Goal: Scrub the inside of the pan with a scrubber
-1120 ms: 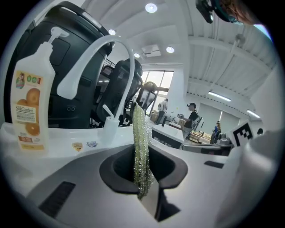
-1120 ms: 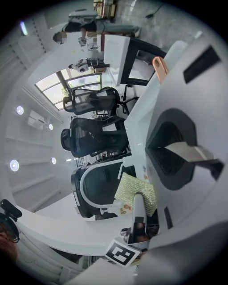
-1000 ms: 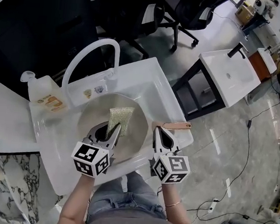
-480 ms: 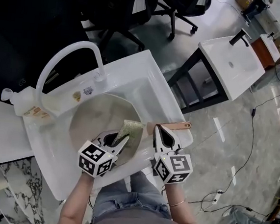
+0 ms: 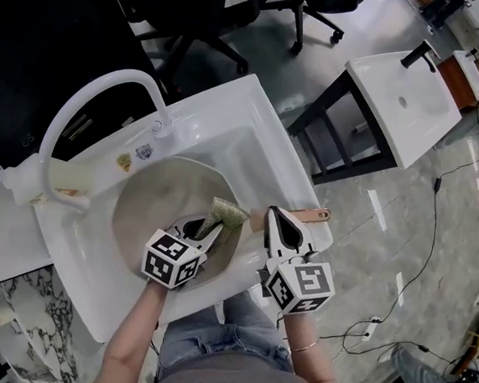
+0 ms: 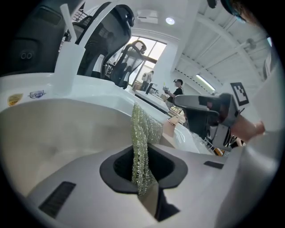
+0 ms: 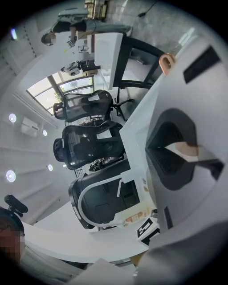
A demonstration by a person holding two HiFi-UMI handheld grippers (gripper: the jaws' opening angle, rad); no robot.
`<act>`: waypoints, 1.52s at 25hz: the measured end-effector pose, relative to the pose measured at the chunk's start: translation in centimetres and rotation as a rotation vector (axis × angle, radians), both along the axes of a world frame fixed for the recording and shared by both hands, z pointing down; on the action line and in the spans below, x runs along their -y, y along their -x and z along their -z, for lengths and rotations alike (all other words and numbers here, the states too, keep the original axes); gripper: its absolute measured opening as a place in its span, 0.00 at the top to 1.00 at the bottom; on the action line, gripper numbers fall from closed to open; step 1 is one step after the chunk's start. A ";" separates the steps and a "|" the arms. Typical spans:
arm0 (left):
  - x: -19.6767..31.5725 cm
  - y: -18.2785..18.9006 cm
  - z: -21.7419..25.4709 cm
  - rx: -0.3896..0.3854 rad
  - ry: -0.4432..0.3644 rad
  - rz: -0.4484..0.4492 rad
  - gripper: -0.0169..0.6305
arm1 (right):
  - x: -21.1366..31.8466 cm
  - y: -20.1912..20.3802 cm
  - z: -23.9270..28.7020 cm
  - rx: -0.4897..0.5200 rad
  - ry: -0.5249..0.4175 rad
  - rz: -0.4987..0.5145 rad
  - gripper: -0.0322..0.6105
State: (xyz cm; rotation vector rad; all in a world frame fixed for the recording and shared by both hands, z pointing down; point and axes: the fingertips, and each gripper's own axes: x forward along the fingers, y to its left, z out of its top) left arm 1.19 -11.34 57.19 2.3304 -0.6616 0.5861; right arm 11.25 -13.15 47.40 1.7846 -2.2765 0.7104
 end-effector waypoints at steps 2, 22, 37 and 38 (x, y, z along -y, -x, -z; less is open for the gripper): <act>0.5 -0.1 -0.5 0.012 0.006 0.016 0.87 | 0.1 0.0 -0.3 0.002 0.008 0.002 0.93; 7.3 4.2 -5.2 0.282 -0.007 0.237 0.87 | 1.7 0.6 -0.9 0.000 0.028 0.044 0.93; 10.6 15.5 -3.8 0.552 -0.044 0.617 0.87 | 1.3 2.1 0.0 -0.004 0.018 0.082 0.93; 10.4 16.1 -3.7 0.562 -0.038 0.642 0.87 | 1.2 2.2 0.1 -0.004 0.016 0.086 0.93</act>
